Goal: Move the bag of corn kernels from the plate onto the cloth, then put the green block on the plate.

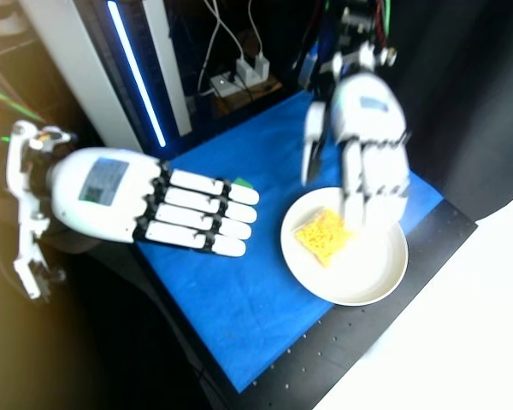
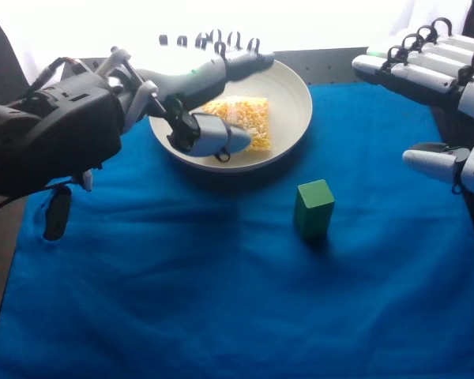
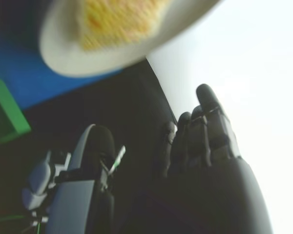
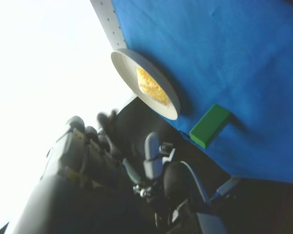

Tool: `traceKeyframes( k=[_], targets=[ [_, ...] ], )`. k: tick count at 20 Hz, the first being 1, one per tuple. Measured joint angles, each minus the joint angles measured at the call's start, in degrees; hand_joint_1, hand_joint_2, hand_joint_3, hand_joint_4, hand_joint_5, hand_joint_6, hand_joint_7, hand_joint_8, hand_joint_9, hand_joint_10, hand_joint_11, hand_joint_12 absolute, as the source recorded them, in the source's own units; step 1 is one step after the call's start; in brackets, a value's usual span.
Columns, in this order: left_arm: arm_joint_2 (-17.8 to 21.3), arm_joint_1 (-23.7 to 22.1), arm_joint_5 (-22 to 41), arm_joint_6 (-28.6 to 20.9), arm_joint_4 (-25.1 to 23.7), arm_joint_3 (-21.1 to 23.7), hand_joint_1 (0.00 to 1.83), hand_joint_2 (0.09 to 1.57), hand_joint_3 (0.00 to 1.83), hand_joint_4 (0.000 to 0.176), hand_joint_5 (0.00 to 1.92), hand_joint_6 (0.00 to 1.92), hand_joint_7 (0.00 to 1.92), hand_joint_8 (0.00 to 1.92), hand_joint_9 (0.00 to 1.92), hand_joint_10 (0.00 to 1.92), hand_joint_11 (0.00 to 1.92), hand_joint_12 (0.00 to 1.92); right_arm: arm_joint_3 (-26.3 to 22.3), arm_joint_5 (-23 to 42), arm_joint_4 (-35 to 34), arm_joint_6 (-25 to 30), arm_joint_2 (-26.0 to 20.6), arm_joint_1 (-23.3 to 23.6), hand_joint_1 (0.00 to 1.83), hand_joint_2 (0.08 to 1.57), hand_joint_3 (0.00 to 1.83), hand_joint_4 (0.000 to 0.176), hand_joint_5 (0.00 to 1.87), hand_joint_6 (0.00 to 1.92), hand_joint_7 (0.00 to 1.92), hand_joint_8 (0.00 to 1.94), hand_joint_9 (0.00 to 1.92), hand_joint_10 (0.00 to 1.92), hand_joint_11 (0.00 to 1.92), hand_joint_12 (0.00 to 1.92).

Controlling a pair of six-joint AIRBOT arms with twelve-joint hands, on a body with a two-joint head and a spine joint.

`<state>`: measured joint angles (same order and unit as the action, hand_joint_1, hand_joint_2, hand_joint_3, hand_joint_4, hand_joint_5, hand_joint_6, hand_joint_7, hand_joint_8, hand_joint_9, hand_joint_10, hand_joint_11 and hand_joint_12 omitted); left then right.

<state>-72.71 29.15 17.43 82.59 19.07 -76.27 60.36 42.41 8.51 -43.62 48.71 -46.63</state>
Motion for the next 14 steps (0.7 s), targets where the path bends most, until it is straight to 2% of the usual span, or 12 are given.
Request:
traceKeyframes(
  k=[1, 3, 4, 5, 6, 7, 8, 9, 10, 11, 12, 14],
  targets=[
    [-0.8, 0.0, -1.0, 3.0, 2.5, -1.0, 0.69, 1.26, 0.00, 0.046, 0.00, 0.00, 0.00, 0.00, 0.01, 0.00, 0.00, 0.61, 0.0, -0.1, 0.0, 0.0, 0.1, 0.0, 0.59, 1.34, 0.02, 0.000, 0.00, 0.00, 0.00, 0.00, 0.00, 0.00, 0.00, 0.00],
    [-1.7, 0.0, -2.6, 3.8, 3.9, -2.2, 0.69, 1.24, 0.00, 0.060, 0.03, 0.00, 0.00, 0.00, 0.00, 0.00, 0.00, 0.27, 0.0, -0.1, 0.4, 0.0, 0.3, 0.0, 0.44, 1.40, 0.04, 0.000, 0.00, 0.00, 0.00, 0.00, 0.00, 0.00, 0.00, 0.00],
    [-2.3, 0.0, -3.5, 3.9, 4.0, -2.8, 0.66, 1.24, 0.00, 0.053, 0.04, 0.00, 0.01, 0.00, 0.00, 0.00, 0.00, 0.24, 0.0, -0.4, 0.3, 0.0, 0.3, 0.0, 0.21, 1.40, 0.04, 0.000, 0.00, 0.00, 0.00, 0.00, 0.00, 0.00, 0.00, 0.00],
    [-2.9, 0.0, -4.5, 3.9, 4.1, -3.7, 0.68, 1.23, 0.00, 0.042, 0.06, 0.00, 0.04, 0.00, 0.03, 0.01, 0.00, 0.36, 0.0, -0.5, 0.3, 0.0, 0.3, 0.0, 0.04, 1.32, 0.00, 0.000, 0.00, 0.00, 0.00, 0.00, 0.00, 0.00, 0.00, 0.00],
    [-3.6, 0.0, -5.1, 4.0, 4.3, -4.3, 0.72, 1.23, 0.00, 0.025, 0.10, 0.01, 0.08, 0.00, 0.07, 0.01, 0.00, 0.62, 0.0, -0.6, 0.2, 0.0, 0.3, 0.0, 0.01, 1.30, 0.00, 0.000, 0.00, 0.00, 0.00, 0.00, 0.00, 0.00, 0.00, 0.00],
    [-4.0, 0.0, -5.6, 4.0, 4.5, -4.8, 0.75, 1.25, 0.00, 0.011, 0.12, 0.01, 0.09, 0.00, 0.10, 0.02, 0.00, 0.87, 0.0, -0.5, 0.2, 0.0, 0.3, 0.0, 0.00, 1.34, 0.01, 0.000, 0.00, 0.00, 0.00, 0.00, 0.00, 0.00, 0.00, 0.00],
    [-4.4, 0.1, -6.0, 4.0, 4.5, -5.1, 0.69, 1.30, 0.01, 0.000, 0.16, 0.01, 0.12, 0.01, 0.13, 0.02, 0.00, 0.95, 0.0, -0.6, 0.2, 0.0, 0.3, 0.0, 0.14, 1.48, 0.07, 0.000, 0.00, 0.00, 0.00, 0.00, 0.00, 0.00, 0.00, 0.00],
    [-4.6, 0.1, -6.2, 4.0, 4.5, -5.2, 0.68, 1.33, 0.01, 0.000, 0.20, 0.02, 0.15, 0.01, 0.16, 0.02, 0.00, 1.06, 0.0, -0.5, 0.2, 0.0, 0.3, 0.0, 0.03, 1.48, 0.06, 0.000, 0.00, 0.00, 0.00, 0.00, 0.00, 0.00, 0.00, 0.00],
    [-4.7, 0.1, -6.8, 4.0, 4.5, -5.4, 0.78, 1.32, 0.00, 0.000, 0.38, 0.07, 0.30, 0.04, 0.35, 0.10, 0.04, 1.35, 0.0, -0.6, 0.3, 0.0, 0.3, 0.0, 0.04, 1.50, 0.06, 0.000, 0.00, 0.00, 0.00, 0.00, 0.00, 0.00, 0.00, 0.00],
    [-5.0, 0.1, -7.0, 4.0, 4.6, -5.8, 0.85, 1.30, 0.00, 0.000, 0.49, 0.05, 0.41, 0.03, 0.45, 0.26, 0.14, 1.49, 0.0, -0.7, 0.2, 0.0, 0.3, 0.0, 0.05, 1.53, 0.07, 0.000, 0.00, 0.00, 0.00, 0.00, 0.00, 0.00, 0.00, 0.00],
    [-5.0, 0.1, -6.9, 4.0, 4.8, -6.0, 0.91, 1.29, 0.00, 0.000, 0.57, 0.03, 0.47, 0.03, 0.44, 0.48, 0.21, 1.53, 0.0, -0.7, 0.2, 0.0, 0.3, 0.0, 0.01, 1.50, 0.05, 0.000, 0.00, 0.00, 0.00, 0.00, 0.00, 0.00, 0.00, 0.00],
    [-5.0, 0.0, -5.9, 4.0, 5.1, -6.5, 0.94, 1.28, 0.00, 0.000, 0.64, 0.05, 0.51, 0.02, 0.38, 0.62, 0.21, 1.52, 0.0, -0.7, 0.3, 0.0, 0.3, 0.0, 0.18, 1.53, 0.12, 0.000, 0.00, 0.00, 0.00, 0.00, 0.00, 0.00, 0.00, 0.00]
  ],
)
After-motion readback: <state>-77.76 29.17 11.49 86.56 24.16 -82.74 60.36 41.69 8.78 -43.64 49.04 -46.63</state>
